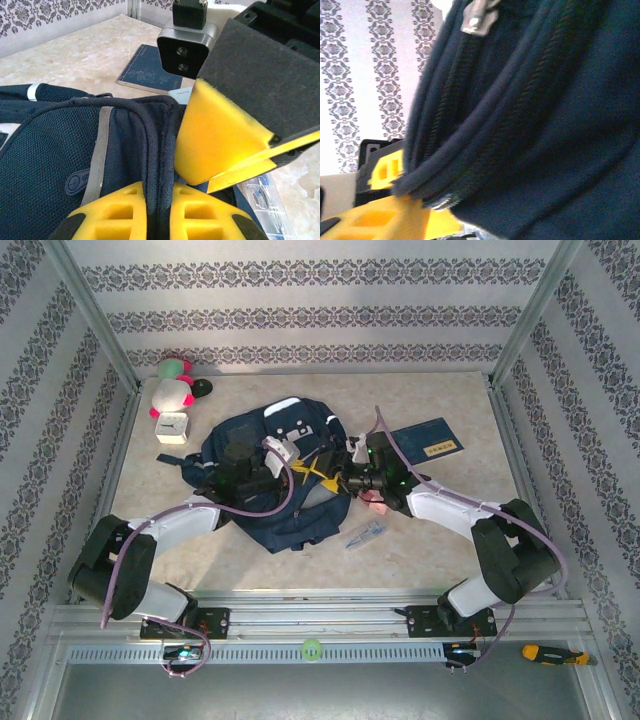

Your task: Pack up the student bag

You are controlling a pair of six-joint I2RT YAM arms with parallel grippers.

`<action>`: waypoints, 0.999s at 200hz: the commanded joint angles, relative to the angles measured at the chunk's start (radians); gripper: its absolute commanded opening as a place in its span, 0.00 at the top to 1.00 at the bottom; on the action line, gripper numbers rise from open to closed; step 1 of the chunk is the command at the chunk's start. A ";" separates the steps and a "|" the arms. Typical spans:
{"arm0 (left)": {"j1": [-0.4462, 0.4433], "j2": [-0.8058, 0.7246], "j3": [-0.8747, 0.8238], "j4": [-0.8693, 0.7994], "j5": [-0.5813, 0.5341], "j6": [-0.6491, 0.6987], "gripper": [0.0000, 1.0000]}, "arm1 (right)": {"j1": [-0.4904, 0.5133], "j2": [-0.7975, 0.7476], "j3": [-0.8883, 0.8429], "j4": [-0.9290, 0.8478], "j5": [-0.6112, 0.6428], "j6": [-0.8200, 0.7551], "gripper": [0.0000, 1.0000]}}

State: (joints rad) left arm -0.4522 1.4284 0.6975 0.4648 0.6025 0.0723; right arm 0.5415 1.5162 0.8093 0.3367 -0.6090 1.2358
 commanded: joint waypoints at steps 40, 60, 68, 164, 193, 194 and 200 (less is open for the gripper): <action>-0.017 -0.110 0.072 -0.140 -0.036 0.092 0.74 | 0.043 -0.050 -0.058 0.171 0.294 0.091 1.00; -0.018 -0.187 0.097 -0.283 -0.172 0.010 0.61 | 0.064 -0.069 -0.044 0.173 0.370 0.088 1.00; -0.018 -0.223 0.105 -0.348 -0.245 -0.045 0.60 | 0.077 -0.073 -0.034 0.175 0.404 0.088 1.00; -0.223 -0.456 0.121 -0.958 -0.606 -0.655 0.60 | 0.230 -0.028 0.131 0.230 0.658 0.028 1.00; -0.240 -0.394 0.138 -0.941 -0.639 -0.739 0.61 | 0.244 -0.004 0.145 0.243 0.645 0.042 1.00; -0.240 -0.392 0.139 -0.942 -0.642 -0.742 0.61 | 0.244 -0.003 0.145 0.244 0.645 0.042 1.00; -0.241 -0.376 0.146 -0.949 -0.653 -0.759 0.61 | 0.245 0.000 0.144 0.247 0.644 0.048 1.00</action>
State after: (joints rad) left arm -0.6765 1.0065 0.8047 -0.4129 0.0277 -0.5453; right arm 0.7788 1.5089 0.9062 0.4652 -0.0284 1.2987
